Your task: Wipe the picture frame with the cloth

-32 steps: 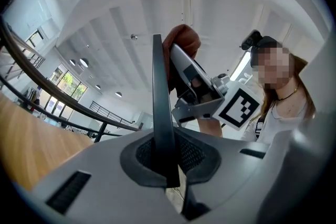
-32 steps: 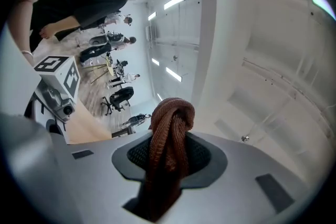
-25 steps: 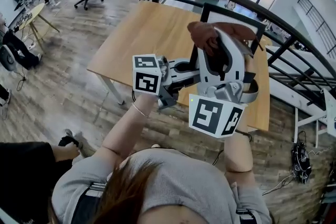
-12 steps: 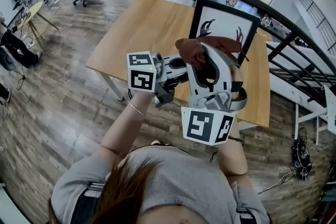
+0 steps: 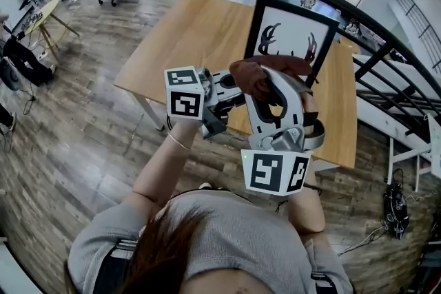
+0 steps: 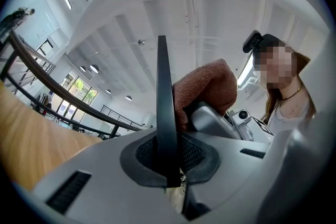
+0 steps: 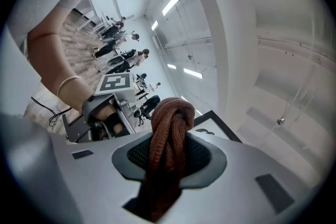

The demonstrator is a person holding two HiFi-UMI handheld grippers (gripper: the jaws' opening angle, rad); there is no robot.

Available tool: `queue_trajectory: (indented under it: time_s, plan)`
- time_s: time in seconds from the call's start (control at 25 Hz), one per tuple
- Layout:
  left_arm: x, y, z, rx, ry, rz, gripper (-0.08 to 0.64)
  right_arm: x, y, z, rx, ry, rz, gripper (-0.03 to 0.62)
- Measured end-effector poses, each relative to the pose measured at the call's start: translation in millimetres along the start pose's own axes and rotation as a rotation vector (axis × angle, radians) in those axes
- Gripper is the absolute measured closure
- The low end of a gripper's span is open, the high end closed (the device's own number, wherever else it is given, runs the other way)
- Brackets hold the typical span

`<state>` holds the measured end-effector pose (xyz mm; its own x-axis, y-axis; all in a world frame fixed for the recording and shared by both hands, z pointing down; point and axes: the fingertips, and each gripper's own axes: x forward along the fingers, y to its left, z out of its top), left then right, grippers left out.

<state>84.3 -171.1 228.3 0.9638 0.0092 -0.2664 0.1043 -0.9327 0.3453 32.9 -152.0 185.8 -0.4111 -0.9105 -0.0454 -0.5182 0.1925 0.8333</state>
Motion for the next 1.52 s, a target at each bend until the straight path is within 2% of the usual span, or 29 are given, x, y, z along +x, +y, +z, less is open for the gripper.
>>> queue_trajectory:
  time_s: [0.24,0.32,0.44,0.6,0.8,0.88,0.92,1.0,1.04,1.12,1.24,1.36,1.52]
  plan:
    - [-0.5,6.2,-3.2,-0.010,-0.021,0.008,0.532,-8.4,10.3,-4.8,-0.011,-0.002,0.045,0.459]
    - [-0.6,8.1,-2.9,-0.036,-0.042,0.000,0.532,-11.7,14.6,-5.0,-0.011,-0.009,0.060,0.459]
    - [-8.9,16.6,2.6,-0.073,-0.079,-0.002,0.532,-9.1,23.0,-0.5,0.019,-0.025,0.109,0.459]
    - [-20.8,30.1,6.5,-0.061,-0.083,0.032,0.532,-4.2,30.6,2.3,0.057,-0.038,0.155,0.459]
    - [-20.5,34.5,6.1,-0.060,-0.088,0.042,0.532,-15.7,6.2,-0.6,0.116,-0.058,0.177,0.459]
    - [-23.4,36.0,7.6,-0.062,-0.087,0.039,0.532,-22.6,-20.8,-1.8,0.117,-0.038,0.128,0.459]
    - [-22.1,34.4,6.1,-0.062,-0.085,0.034,0.532,-31.4,-38.9,-5.9,0.139,-0.023,0.071,0.459]
    - [-13.7,27.5,-1.4,-0.057,-0.077,0.028,0.532,-56.8,-84.6,-15.1,0.211,-0.013,-0.110,0.459]
    - [-8.3,23.5,-5.4,-0.052,-0.073,0.026,0.532,-69.2,-109.7,-16.8,0.207,-0.020,-0.210,0.459]
    - [-0.9,17.6,-8.9,-0.046,-0.067,0.017,0.532,-84.1,-154.5,-14.0,0.097,-0.024,-0.377,0.459]
    - [0.6,10.7,-5.1,-0.047,-0.062,-0.012,0.532,-80.3,-197.3,-5.1,-0.066,0.015,-0.529,0.459]
    - [-1.1,5.4,-1.2,-0.037,-0.048,-0.033,0.532,-56.9,-211.9,-6.9,-0.163,0.092,-0.564,0.459]
    - [-0.9,5.6,-2.6,-0.028,-0.032,-0.047,0.532,-13.7,-195.1,-11.2,-0.268,0.135,-0.497,0.459]
